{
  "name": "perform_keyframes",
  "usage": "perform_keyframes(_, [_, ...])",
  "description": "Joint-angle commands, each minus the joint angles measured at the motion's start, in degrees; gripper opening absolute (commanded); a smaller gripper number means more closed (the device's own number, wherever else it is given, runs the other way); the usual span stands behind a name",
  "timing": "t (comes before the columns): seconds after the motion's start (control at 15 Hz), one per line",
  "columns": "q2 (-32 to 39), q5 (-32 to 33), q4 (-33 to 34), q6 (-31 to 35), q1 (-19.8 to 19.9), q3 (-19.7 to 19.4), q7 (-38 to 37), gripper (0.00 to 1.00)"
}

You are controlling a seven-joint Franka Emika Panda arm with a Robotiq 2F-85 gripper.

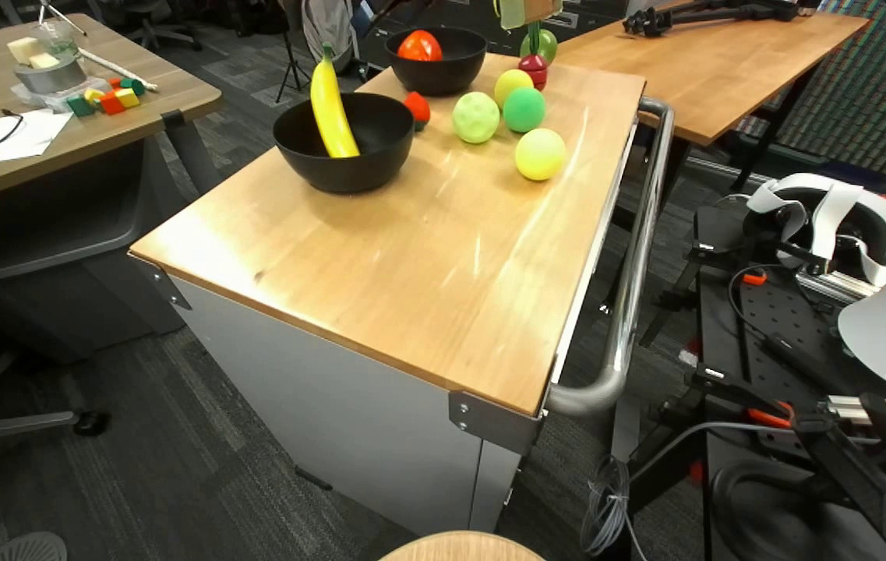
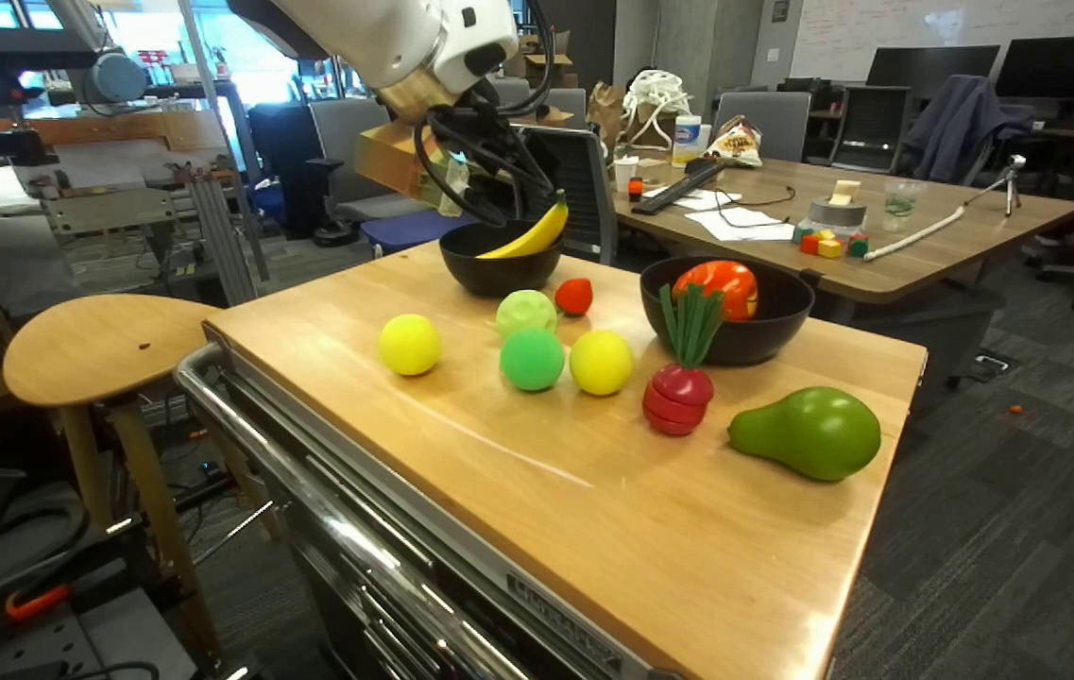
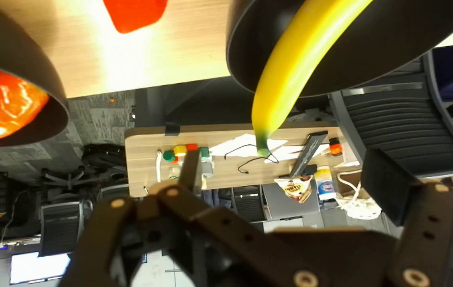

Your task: Pick up the fruit toys from the table and put them in the two black bowls.

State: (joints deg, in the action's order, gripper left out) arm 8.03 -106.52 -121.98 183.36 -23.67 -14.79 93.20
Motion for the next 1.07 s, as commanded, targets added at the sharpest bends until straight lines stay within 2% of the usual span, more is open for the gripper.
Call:
perform_keyframes(0.0, [0.1,0.0,0.0,-0.1,0.0,0.0,0.0,1.00])
perform_keyframes(0.13, [0.2,0.0,0.0,-0.1,0.0,0.0,0.0,1.00])
perform_keyframes(0.27, [1.8,1.1,-1.7,0.0,0.3,0.7,-4.2,1.00])
perform_keyframes(0.47, [1.2,4.2,-5.4,1.7,0.7,0.3,-3.3,1.00])
perform_keyframes(0.8, [-5.0,14.7,-15.1,6.4,1.1,0.1,-2.1,1.00])
perform_keyframes(1.0, [-9.4,17.1,-19.1,8.6,0.6,0.1,-0.4,1.00])
